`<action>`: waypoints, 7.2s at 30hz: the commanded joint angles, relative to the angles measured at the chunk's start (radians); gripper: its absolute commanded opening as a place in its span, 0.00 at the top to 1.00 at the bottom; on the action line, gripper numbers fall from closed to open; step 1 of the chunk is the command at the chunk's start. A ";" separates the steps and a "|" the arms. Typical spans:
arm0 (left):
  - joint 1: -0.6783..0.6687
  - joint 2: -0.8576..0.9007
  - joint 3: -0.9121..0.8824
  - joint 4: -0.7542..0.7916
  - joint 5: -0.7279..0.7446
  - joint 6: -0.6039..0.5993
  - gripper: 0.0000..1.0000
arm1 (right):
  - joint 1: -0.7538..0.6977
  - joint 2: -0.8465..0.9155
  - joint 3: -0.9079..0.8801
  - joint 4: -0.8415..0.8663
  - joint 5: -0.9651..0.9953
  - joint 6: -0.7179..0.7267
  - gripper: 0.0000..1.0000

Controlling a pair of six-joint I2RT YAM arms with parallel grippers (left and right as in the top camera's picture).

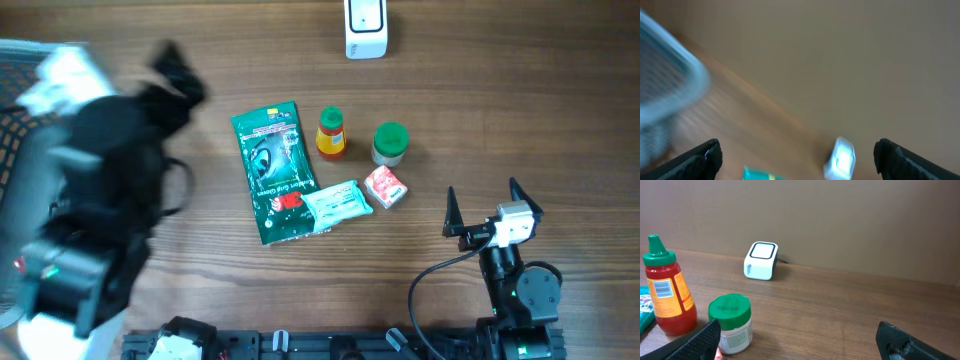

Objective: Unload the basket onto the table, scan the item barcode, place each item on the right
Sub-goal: 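Return the left gripper into the basket and grasp the red Nescafe stick, then carry the Nescafe stick out and lay it on the green packet, then withdraw the left gripper to beside the basket and hold still, then reach the right gripper forward over the green-lidded jar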

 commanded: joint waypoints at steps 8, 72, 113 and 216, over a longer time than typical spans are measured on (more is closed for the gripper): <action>0.894 0.139 0.043 -0.126 0.352 -0.187 0.00 | 0.003 0.002 -0.001 0.002 -0.013 -0.009 0.00; 1.215 0.189 0.134 -0.232 0.788 -0.301 0.96 | 0.003 0.002 -0.001 0.002 -0.013 -0.009 0.00; -0.124 0.584 -0.399 -0.071 0.369 -0.393 0.96 | 0.003 0.002 -0.001 0.002 -0.013 -0.009 0.00; -0.247 -0.084 -0.383 -0.760 0.040 -0.452 0.00 | 0.003 0.378 0.415 0.165 -0.353 0.436 0.00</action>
